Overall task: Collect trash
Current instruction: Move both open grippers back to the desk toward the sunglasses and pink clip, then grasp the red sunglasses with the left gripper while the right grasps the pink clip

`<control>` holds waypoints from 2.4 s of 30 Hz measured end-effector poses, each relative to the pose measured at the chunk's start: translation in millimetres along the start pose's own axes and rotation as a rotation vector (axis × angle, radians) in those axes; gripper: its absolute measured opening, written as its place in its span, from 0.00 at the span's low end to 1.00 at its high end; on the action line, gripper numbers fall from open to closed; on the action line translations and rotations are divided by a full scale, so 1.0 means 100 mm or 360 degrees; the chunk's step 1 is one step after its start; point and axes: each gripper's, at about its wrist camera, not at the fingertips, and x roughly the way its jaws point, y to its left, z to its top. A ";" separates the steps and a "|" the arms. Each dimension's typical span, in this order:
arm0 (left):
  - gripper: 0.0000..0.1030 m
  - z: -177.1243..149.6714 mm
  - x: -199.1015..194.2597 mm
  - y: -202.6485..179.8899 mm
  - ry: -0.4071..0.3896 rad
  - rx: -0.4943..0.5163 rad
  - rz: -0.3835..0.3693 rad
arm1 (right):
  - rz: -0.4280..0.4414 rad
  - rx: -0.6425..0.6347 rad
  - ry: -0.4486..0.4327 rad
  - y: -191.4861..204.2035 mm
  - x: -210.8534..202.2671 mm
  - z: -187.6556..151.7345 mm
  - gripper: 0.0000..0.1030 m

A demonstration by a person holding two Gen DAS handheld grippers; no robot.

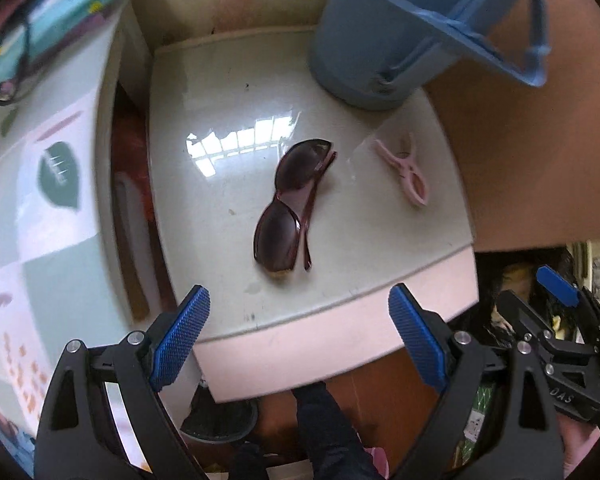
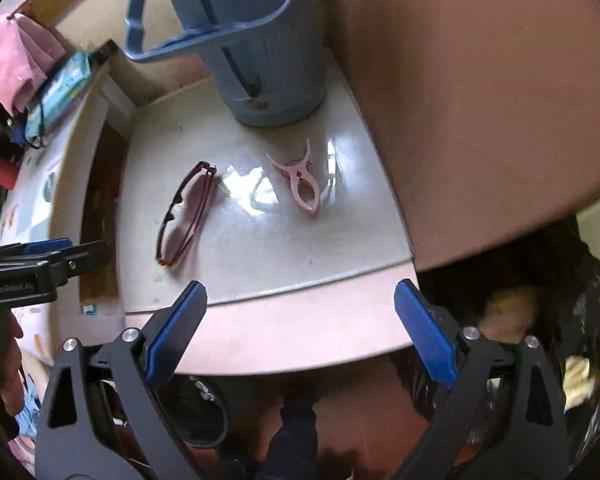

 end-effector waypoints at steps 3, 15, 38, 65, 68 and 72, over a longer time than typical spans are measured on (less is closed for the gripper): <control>0.86 0.14 0.23 0.06 0.0030 -0.0038 0.0007 | 0.0019 -0.0035 0.0030 -0.01 0.26 0.18 0.91; 0.86 0.40 0.79 0.04 0.0117 -0.0112 -0.0011 | 0.0055 -0.0165 0.0137 0.00 1.04 0.72 0.91; 0.39 0.59 1.15 0.25 0.0268 -0.0258 -0.0083 | 0.0023 -0.0292 0.0182 0.17 1.51 0.85 0.53; 0.11 0.61 1.08 0.10 0.0298 -0.0173 -0.0072 | 0.0095 -0.0190 0.0108 -0.16 1.16 0.82 0.40; 0.11 0.59 1.05 0.10 0.0296 -0.0184 -0.0085 | 0.0096 -0.0177 0.0108 -0.16 1.12 0.81 0.40; 0.11 0.58 1.00 0.08 0.0281 -0.0180 -0.0103 | 0.0101 -0.0166 0.0100 -0.19 1.07 0.80 0.40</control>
